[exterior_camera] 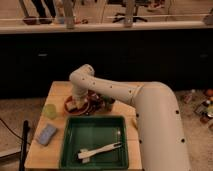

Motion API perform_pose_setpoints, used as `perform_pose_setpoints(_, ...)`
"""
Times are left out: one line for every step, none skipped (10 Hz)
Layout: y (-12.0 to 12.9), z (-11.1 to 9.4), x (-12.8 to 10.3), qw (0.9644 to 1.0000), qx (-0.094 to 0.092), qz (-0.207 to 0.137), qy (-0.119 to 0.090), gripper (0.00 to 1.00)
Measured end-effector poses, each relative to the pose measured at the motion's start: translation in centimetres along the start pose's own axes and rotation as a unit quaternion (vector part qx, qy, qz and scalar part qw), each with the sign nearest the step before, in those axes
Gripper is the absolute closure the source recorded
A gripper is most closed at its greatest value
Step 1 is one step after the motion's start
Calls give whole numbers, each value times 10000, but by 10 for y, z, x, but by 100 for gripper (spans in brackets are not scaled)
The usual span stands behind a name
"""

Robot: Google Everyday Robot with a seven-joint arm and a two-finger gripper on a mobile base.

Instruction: Wipe red bowl with eraser

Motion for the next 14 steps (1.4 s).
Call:
perform_pose_setpoints(-8,0,1,10000,21,-14,9,97)
perform_pose_setpoints(-14,1,-1,10000,37,-40,10,97)
perform_pose_setpoints(-21,0,-1,10000,60,-69,9,97)
perform_pose_setpoints(-24,0,-2,9999,69,-84,5,97)
perform_pose_setpoints(-28,-1,-4,9999,93,-125,-13,97)
perform_pose_setpoints(-32,-1,-10,9997,104,-200,-51,97)
perform_pose_setpoints(-33,-2,-15,9995,118,-259,-98,97)
perform_pose_setpoints(-32,-3,-19,9993,133,-316,-140,97)
perform_pose_setpoints(-32,-4,-23,9991,147,-369,-174,97)
perform_pose_setpoints(-28,-5,-29,9986,150,-447,-230,97)
perform_pose_setpoints(-24,-6,-36,9982,140,-521,-270,97)
perform_pose_setpoints(-19,-6,-41,9977,116,-585,-306,97)
perform_pose_setpoints(-10,-5,-48,9972,30,-667,-345,97)
perform_pose_setpoints(-2,-2,-53,9967,-50,-716,-367,97)
